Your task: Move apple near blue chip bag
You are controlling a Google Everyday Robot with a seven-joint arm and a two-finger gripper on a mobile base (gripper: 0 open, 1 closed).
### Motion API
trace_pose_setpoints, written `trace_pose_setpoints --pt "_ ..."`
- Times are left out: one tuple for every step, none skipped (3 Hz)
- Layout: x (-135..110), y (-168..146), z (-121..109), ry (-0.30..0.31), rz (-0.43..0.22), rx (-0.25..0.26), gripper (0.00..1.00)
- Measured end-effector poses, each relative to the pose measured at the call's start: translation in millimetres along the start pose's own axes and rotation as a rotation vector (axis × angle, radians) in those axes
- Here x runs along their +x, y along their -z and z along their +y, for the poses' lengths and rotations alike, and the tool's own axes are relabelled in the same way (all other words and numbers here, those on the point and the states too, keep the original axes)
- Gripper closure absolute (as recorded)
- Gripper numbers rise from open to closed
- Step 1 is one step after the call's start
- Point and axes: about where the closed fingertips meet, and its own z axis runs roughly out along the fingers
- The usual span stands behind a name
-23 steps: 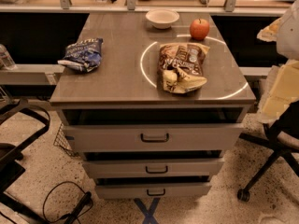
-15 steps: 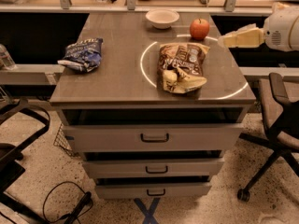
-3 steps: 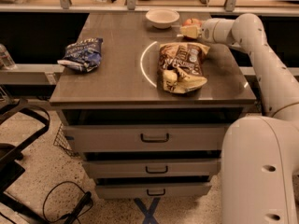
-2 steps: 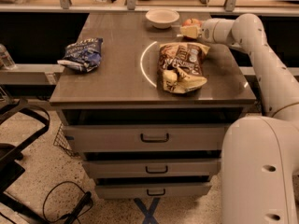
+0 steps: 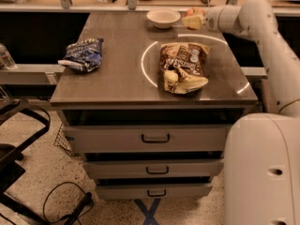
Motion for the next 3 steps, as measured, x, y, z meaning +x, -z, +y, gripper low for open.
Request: trace_pose_setpoints --pt "-29 20 11 0.057 0.007 -0.009 1.00" --pt "-77 61 45 0.090 -0.010 -0.009 1.00" --pt "-111 90 83 0.094 -0.036 0.004 1.00"
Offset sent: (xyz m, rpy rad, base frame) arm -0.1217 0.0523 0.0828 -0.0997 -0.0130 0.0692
